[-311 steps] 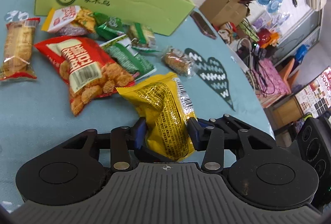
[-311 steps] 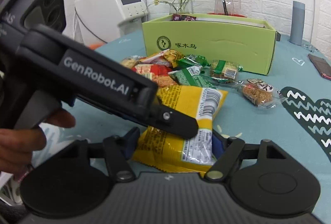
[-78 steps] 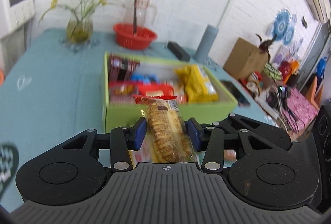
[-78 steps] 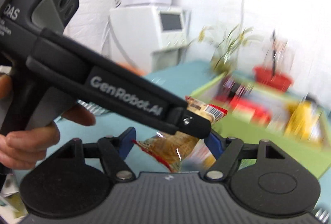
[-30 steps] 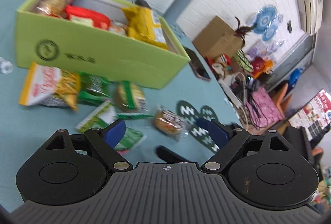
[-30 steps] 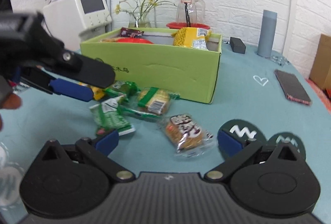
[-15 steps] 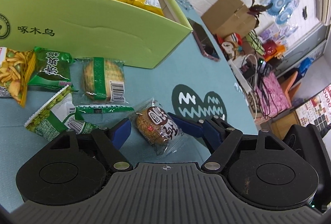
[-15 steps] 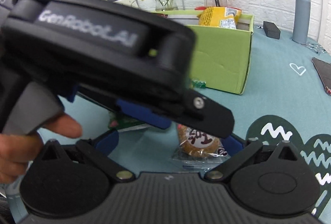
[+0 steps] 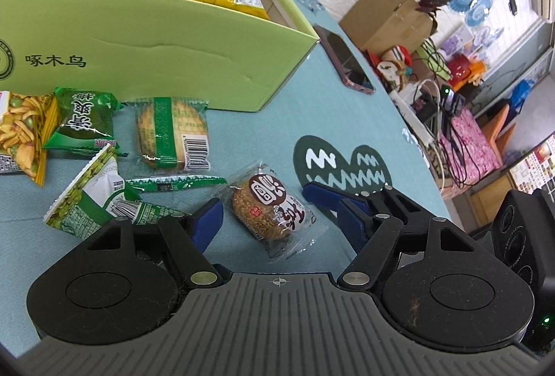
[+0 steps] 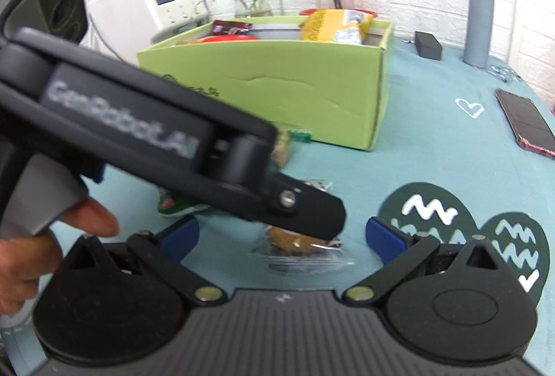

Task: Organize snacks
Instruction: 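Move both grippers to the wrapped round pastry and close on it, then lower the round pastry into the green box and open both grippers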

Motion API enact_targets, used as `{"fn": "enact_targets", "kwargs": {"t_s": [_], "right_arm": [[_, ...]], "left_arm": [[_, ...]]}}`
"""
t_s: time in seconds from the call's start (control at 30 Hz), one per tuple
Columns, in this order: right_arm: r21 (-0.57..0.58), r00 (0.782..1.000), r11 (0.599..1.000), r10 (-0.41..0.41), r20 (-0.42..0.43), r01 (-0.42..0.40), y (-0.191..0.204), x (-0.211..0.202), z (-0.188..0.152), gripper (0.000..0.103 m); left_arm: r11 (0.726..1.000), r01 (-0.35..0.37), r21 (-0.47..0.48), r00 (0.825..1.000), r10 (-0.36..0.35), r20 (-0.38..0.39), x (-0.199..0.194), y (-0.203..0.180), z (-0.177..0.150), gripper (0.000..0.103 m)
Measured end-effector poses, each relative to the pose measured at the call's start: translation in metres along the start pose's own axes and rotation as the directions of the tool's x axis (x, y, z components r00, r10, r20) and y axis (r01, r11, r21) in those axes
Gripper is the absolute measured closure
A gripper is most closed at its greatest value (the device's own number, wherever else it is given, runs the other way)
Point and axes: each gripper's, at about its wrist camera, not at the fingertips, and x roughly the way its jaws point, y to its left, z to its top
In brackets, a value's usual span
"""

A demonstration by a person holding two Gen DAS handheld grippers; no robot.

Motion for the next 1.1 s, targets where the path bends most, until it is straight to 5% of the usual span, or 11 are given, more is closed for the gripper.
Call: {"fn": "enact_targets", "kwargs": {"t_s": [0.27,0.47,0.57,0.63,0.67,0.77,0.9,1.1], "right_arm": [[-0.085,0.999,0.996,-0.042,-0.018,0.04,0.024,0.005,0.0,0.001],[-0.072,0.999,0.997,-0.039,-0.026,0.037,0.012,-0.007,0.006,0.002],[-0.08,1.0,0.996,-0.027,0.004,0.027,0.022,-0.01,0.005,0.002],[-0.084,1.0,0.996,-0.016,-0.027,0.014,0.026,-0.004,0.004,0.009],[-0.116,0.999,0.993,-0.041,-0.011,0.039,0.032,-0.004,0.002,0.032],[-0.122,0.999,0.991,-0.053,-0.015,0.05,0.04,-0.012,0.006,0.052],[-0.119,0.998,0.991,-0.058,-0.018,0.056,0.049,-0.02,0.007,0.051],[-0.161,0.994,0.984,-0.058,0.093,0.073,0.05,-0.036,0.025,0.048]], "left_arm": [[0.997,-0.029,0.065,1.0,0.028,0.008,0.004,-0.012,-0.006,0.032],[0.999,-0.011,0.033,1.0,0.01,0.014,-0.001,-0.006,-0.006,0.041],[1.0,-0.02,0.02,1.0,0.019,0.02,-0.001,-0.001,-0.005,0.055],[0.999,-0.028,0.038,1.0,0.028,0.01,0.0,0.0,-0.006,0.084],[0.999,-0.014,0.036,1.0,0.014,0.01,-0.001,0.002,-0.007,0.085],[1.0,0.004,0.012,1.0,-0.004,0.01,-0.006,0.007,-0.011,0.087],[0.999,0.046,-0.014,0.999,-0.046,0.019,-0.02,0.008,-0.011,0.087],[0.996,0.086,0.007,0.986,-0.086,0.144,-0.065,0.006,0.022,0.087]]}}
